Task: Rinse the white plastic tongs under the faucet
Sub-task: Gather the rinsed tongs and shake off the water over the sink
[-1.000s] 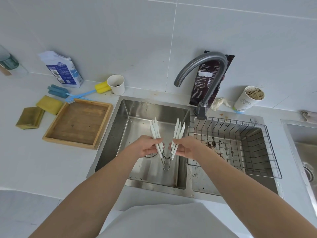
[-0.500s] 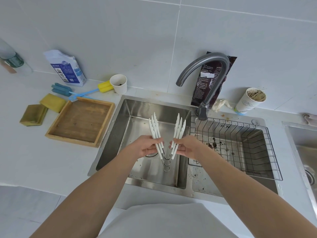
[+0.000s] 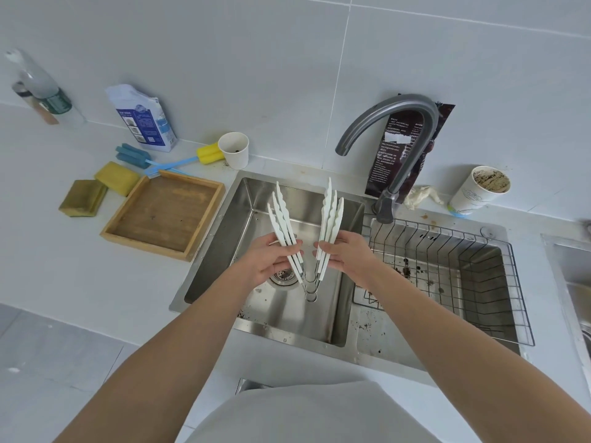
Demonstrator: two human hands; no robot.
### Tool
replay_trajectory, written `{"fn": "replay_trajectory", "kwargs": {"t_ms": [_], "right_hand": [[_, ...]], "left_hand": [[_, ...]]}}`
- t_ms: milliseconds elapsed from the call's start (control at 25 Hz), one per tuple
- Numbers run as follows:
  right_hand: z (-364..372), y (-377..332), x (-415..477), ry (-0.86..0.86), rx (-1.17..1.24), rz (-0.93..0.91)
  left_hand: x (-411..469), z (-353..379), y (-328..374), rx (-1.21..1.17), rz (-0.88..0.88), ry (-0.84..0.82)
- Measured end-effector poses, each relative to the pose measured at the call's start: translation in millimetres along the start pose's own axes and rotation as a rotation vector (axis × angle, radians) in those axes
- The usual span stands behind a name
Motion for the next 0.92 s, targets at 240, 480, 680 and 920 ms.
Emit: {"fn": "replay_trajectory", "kwargs": {"t_ms": [240, 480, 680, 920], "right_hand": [[14, -7, 6, -0.104, -0.044, -0.038], [50, -14, 17, -0.204, -0.088, -0.039], [93, -19, 37, -0.222, -0.136, -0.059], [152, -21, 71, -0.184, -0.184, -0.069]], "left_hand": [[-16, -13, 7, -0.055, 0.059, 0.09], [-30, -40, 16, -0.093, 0.115, 0.18], [-23, -82, 26, -0.118, 0.142, 0.211], [-9, -149, 55, -0.158, 0.179, 0.195]]}}
Point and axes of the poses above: each hand's wrist, its own x-axis towards the middle knuckle, its own z-axis out of the palm, y = z × x, the point moved 10 cm from there along x, towards the middle knuckle, and after that the axes turned 9 degrees about x, right-handed, at the moved point
